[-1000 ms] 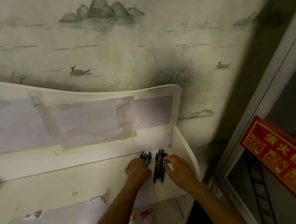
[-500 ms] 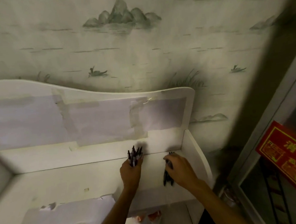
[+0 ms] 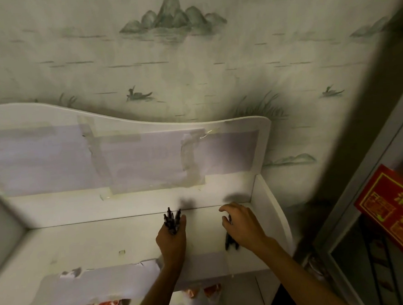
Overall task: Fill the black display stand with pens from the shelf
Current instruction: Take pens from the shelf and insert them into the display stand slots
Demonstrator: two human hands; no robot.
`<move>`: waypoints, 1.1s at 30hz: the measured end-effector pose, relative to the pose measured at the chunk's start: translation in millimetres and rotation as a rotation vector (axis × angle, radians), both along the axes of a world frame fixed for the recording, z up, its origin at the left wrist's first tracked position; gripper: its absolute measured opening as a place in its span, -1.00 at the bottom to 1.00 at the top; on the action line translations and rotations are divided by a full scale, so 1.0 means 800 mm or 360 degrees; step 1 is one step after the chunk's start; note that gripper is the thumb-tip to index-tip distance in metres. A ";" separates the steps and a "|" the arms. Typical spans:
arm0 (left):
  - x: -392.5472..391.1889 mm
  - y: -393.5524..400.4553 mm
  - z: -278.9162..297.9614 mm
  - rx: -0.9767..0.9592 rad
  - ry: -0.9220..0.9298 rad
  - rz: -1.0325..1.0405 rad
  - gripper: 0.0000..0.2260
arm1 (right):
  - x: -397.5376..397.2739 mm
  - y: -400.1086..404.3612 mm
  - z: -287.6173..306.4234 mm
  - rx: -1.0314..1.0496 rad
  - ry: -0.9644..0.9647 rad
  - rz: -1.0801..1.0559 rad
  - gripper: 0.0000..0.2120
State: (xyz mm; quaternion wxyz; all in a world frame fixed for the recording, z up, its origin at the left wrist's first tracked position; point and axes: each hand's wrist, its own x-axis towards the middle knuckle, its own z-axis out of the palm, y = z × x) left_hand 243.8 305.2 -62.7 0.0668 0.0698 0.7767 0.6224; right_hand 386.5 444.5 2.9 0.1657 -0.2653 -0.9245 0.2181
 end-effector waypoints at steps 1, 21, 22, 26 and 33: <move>-0.001 -0.001 -0.004 -0.0044 -0.0012 -0.0050 -0.82 | -0.001 0.000 0.000 -0.0002 -0.0009 0.0008 -0.69; -0.062 -0.195 0.072 -0.0038 -0.0535 -0.0384 -0.59 | -0.128 -0.134 0.032 -0.0097 0.0089 0.0468 -0.72; -0.066 -0.215 0.074 -0.0011 -0.0516 -0.0367 -0.62 | -0.137 -0.151 0.033 -0.0101 0.0089 0.0498 -0.72; -0.078 -0.300 0.095 0.0084 -0.0336 -0.0243 -0.66 | -0.178 -0.234 0.043 -0.0081 0.0108 0.0645 -0.73; -0.102 -0.484 0.146 0.0138 0.0074 -0.0028 -0.72 | -0.238 -0.414 0.078 -0.0083 0.0214 0.0850 -0.74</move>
